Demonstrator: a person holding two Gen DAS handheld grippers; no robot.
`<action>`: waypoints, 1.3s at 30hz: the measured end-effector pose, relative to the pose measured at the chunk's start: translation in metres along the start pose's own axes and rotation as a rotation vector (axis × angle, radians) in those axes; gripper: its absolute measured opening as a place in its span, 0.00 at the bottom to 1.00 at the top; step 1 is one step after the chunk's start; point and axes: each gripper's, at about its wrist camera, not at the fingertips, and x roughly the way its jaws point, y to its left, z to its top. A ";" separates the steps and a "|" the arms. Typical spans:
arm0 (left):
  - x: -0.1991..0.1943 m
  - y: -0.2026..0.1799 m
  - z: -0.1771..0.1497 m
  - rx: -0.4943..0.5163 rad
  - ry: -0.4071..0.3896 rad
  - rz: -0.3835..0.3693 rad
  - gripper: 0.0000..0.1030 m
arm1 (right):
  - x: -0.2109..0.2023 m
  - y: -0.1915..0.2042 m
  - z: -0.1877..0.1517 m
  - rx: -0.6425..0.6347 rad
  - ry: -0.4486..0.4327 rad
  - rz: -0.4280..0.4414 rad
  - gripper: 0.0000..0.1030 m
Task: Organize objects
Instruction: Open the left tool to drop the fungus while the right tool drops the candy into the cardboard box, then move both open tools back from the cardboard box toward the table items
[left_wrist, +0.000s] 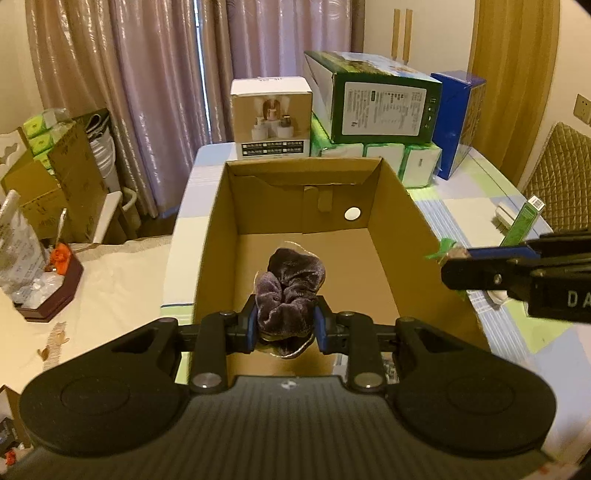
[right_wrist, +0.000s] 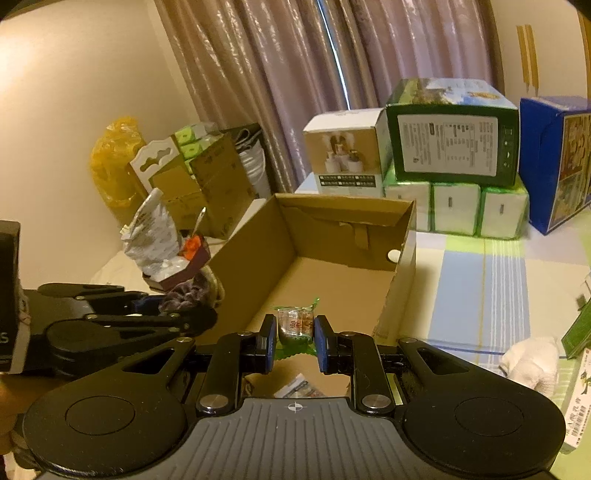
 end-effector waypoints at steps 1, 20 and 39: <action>0.003 0.001 0.001 -0.007 -0.004 -0.002 0.30 | 0.003 -0.001 -0.001 0.002 0.006 0.000 0.18; -0.017 0.024 0.000 -0.063 -0.054 0.038 0.52 | 0.019 0.001 0.003 -0.014 0.001 0.050 0.18; -0.080 0.003 -0.032 -0.095 -0.107 0.096 0.75 | -0.060 -0.018 -0.024 0.031 -0.116 -0.009 0.66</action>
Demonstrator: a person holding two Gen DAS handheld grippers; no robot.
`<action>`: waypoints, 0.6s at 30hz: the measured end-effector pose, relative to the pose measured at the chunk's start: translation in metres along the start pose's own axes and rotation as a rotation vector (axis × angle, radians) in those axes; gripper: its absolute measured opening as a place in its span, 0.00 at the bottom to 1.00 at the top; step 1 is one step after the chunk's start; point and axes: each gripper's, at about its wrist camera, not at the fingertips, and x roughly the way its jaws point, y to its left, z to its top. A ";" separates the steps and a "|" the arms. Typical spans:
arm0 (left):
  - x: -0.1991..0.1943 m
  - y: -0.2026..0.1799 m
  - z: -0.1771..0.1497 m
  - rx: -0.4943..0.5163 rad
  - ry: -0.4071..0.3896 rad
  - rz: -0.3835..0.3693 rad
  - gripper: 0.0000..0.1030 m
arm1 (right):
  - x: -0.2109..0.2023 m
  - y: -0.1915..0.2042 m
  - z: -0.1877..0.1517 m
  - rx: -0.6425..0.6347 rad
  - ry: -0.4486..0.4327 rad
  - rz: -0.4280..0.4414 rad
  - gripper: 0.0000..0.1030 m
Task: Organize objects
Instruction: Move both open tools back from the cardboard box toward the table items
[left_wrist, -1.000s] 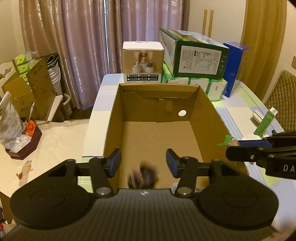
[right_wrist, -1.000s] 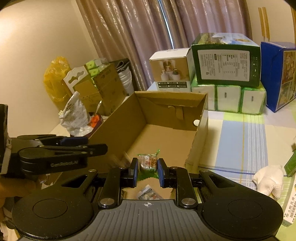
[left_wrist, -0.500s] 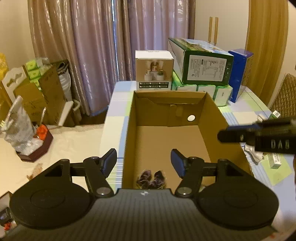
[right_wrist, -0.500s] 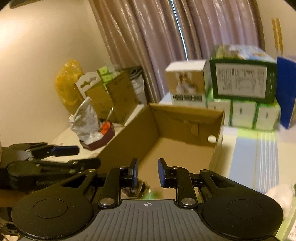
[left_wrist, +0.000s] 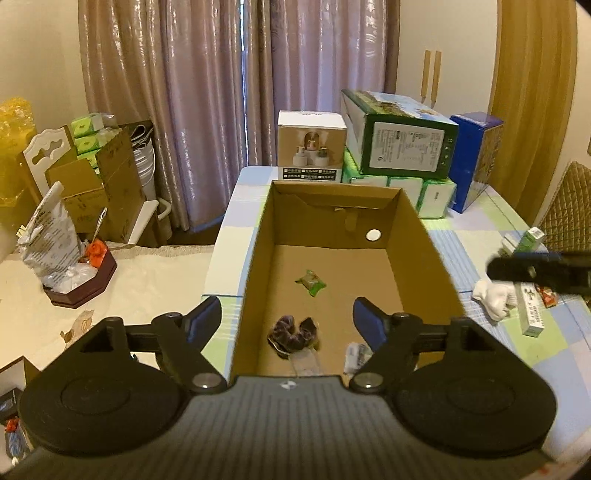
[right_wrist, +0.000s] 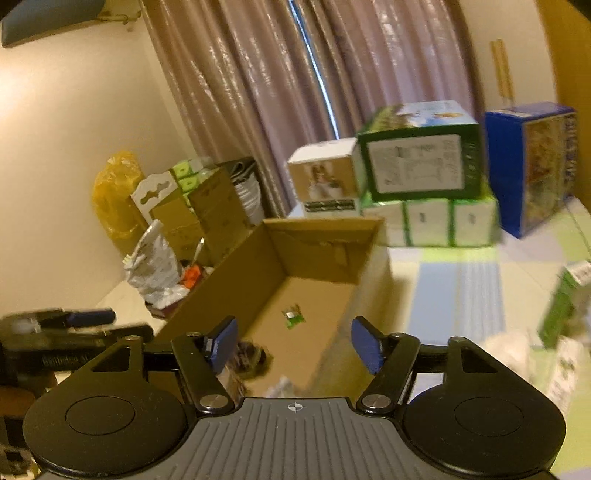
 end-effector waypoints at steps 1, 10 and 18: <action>-0.006 -0.004 -0.002 0.001 -0.004 0.001 0.78 | -0.009 0.001 -0.006 -0.007 0.000 -0.012 0.68; -0.057 -0.067 -0.019 0.073 -0.052 -0.015 0.95 | -0.088 -0.014 -0.040 -0.035 -0.011 -0.128 0.90; -0.086 -0.125 -0.035 0.045 -0.055 -0.093 0.99 | -0.156 -0.043 -0.061 0.041 -0.041 -0.191 0.98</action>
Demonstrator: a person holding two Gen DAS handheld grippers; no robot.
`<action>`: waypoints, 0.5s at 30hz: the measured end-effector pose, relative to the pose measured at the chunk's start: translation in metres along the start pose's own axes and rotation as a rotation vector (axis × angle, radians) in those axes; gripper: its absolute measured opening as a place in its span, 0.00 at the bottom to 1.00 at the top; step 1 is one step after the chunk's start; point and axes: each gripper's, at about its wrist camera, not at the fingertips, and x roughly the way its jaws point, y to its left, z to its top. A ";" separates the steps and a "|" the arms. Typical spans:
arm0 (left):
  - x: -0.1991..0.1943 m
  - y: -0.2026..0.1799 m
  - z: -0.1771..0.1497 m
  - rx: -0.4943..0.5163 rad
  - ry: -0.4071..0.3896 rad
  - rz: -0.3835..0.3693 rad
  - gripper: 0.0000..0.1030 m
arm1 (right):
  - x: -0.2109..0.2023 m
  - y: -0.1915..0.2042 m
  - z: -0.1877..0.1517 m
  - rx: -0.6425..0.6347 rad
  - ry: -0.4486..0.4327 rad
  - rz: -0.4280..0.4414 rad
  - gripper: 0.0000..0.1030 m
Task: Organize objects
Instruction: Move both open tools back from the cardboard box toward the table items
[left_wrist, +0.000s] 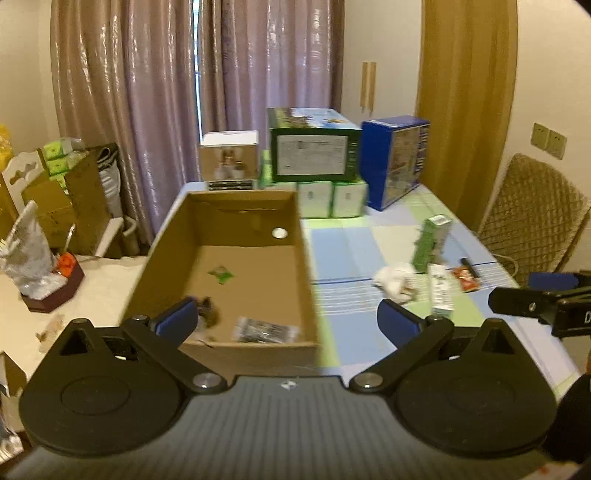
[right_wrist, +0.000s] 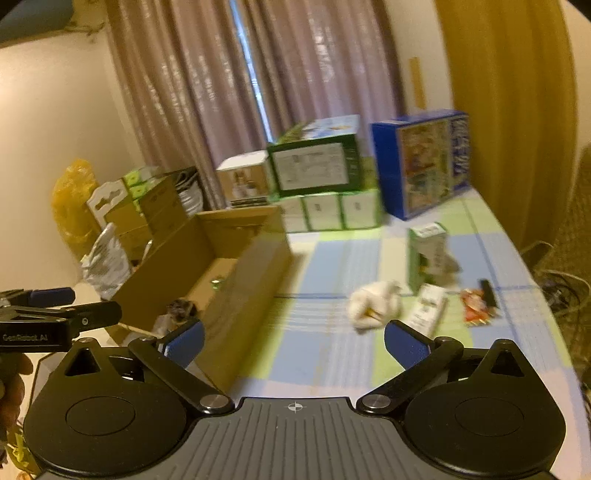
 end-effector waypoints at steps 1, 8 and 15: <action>-0.002 -0.007 -0.002 -0.002 -0.003 -0.009 0.99 | -0.005 -0.005 -0.002 0.008 0.001 -0.009 0.98; -0.007 -0.056 -0.016 -0.002 0.010 -0.085 0.99 | -0.040 -0.055 -0.027 0.096 0.001 -0.107 0.98; 0.001 -0.091 -0.026 0.024 0.046 -0.125 0.99 | -0.062 -0.091 -0.043 0.174 0.005 -0.159 0.98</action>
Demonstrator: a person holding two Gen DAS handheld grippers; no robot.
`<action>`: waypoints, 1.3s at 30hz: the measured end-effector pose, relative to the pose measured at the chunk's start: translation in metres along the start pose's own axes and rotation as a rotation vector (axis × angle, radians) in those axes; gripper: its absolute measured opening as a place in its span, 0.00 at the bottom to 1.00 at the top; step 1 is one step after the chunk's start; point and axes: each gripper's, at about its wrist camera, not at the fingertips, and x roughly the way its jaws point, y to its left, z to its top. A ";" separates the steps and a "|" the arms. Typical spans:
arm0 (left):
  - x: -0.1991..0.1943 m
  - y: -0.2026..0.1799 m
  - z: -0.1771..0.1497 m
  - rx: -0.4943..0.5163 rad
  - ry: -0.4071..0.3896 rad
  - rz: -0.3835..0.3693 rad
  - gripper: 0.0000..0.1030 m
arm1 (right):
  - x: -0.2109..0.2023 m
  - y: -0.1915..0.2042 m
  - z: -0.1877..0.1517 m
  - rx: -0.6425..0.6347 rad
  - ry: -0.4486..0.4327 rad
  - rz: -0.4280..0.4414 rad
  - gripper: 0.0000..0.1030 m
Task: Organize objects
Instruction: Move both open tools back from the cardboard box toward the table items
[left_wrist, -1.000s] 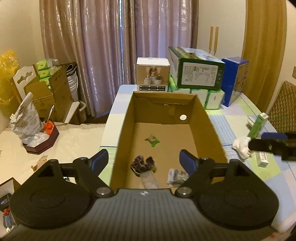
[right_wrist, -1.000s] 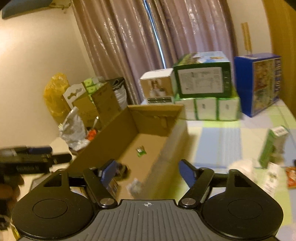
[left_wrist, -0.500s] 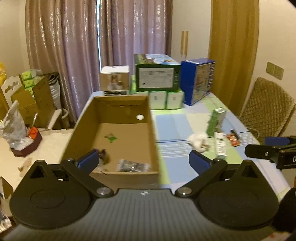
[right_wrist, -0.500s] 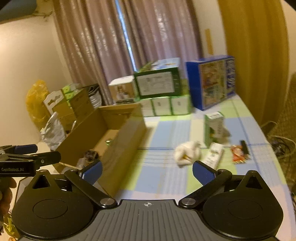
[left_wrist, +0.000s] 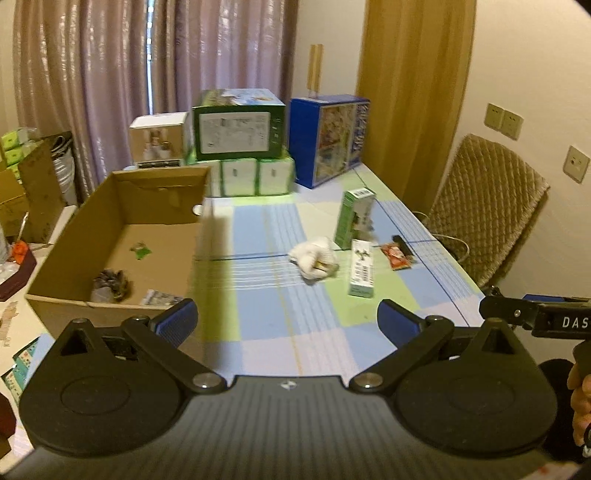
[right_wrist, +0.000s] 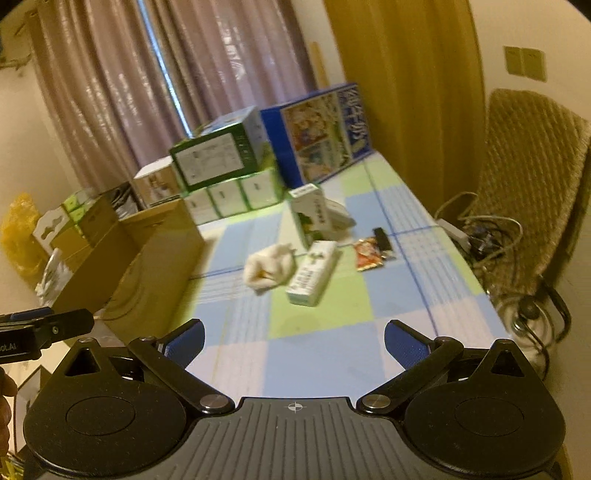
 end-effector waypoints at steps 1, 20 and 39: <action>0.002 -0.004 0.000 0.007 0.003 -0.003 0.99 | -0.002 -0.004 -0.001 0.008 -0.002 -0.006 0.98; 0.026 -0.027 -0.005 0.053 0.052 -0.035 0.99 | -0.003 -0.028 -0.002 0.084 -0.038 -0.033 0.98; 0.036 -0.026 -0.004 0.049 0.079 -0.030 0.99 | 0.008 -0.024 0.001 0.054 -0.012 -0.015 0.98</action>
